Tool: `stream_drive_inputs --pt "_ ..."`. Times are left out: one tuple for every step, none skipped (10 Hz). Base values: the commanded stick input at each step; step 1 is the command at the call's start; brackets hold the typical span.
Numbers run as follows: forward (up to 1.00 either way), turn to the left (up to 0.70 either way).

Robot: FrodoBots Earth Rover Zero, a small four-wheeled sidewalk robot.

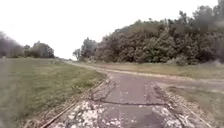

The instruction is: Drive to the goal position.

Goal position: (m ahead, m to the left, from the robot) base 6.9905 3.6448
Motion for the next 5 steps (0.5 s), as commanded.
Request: stream_drive_inputs --pt "0.7 0.0" --pt "0.7 0.0" --pt "0.7 0.0" --pt "0.7 0.0" --pt "0.7 0.0"
